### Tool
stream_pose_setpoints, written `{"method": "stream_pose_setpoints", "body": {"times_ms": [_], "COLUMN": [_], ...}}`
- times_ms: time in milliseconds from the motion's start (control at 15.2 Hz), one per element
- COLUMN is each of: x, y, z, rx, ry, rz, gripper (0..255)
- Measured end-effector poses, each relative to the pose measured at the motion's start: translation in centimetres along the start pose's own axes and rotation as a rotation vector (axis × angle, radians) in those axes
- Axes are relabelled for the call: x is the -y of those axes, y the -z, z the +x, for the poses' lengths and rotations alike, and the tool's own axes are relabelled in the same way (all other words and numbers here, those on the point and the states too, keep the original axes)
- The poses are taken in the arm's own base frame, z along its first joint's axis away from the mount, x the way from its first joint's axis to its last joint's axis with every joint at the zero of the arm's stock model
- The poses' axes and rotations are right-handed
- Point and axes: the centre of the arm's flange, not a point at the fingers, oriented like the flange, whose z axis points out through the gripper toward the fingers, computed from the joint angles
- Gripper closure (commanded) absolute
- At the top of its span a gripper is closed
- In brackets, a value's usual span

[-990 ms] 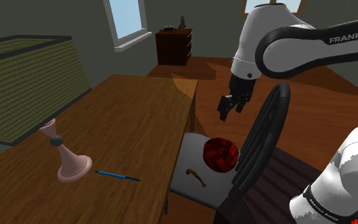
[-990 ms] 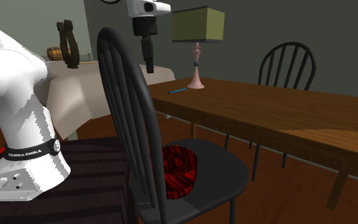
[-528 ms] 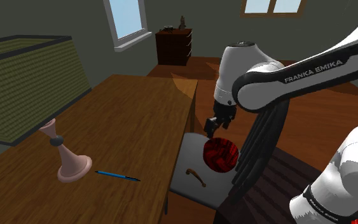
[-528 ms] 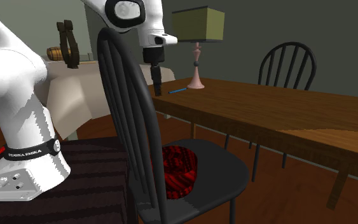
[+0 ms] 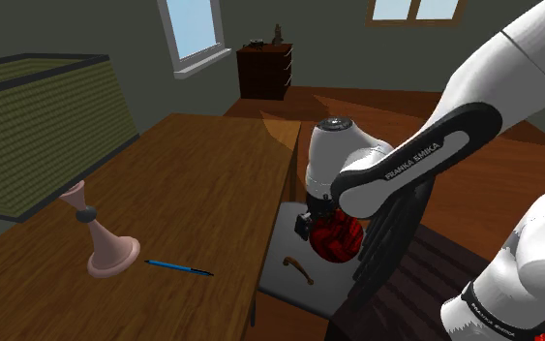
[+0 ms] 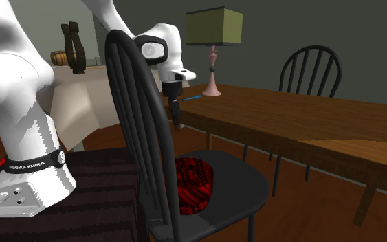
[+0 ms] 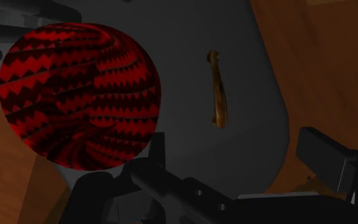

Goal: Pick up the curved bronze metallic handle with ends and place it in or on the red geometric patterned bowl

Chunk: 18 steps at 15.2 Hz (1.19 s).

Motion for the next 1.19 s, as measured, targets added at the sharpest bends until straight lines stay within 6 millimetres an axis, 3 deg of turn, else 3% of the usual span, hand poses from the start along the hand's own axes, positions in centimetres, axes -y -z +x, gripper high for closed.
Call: {"method": "stream_pose_setpoints", "body": {"times_ms": [660,1188], "x": [3.9,4.3], "y": [-12.6,-17.3], "z": [1.6,1.5], "rx": [0.014,0.015], "ry": [0.049,0.056], "rz": [-0.044,-0.050], "gripper": [0,0]}}
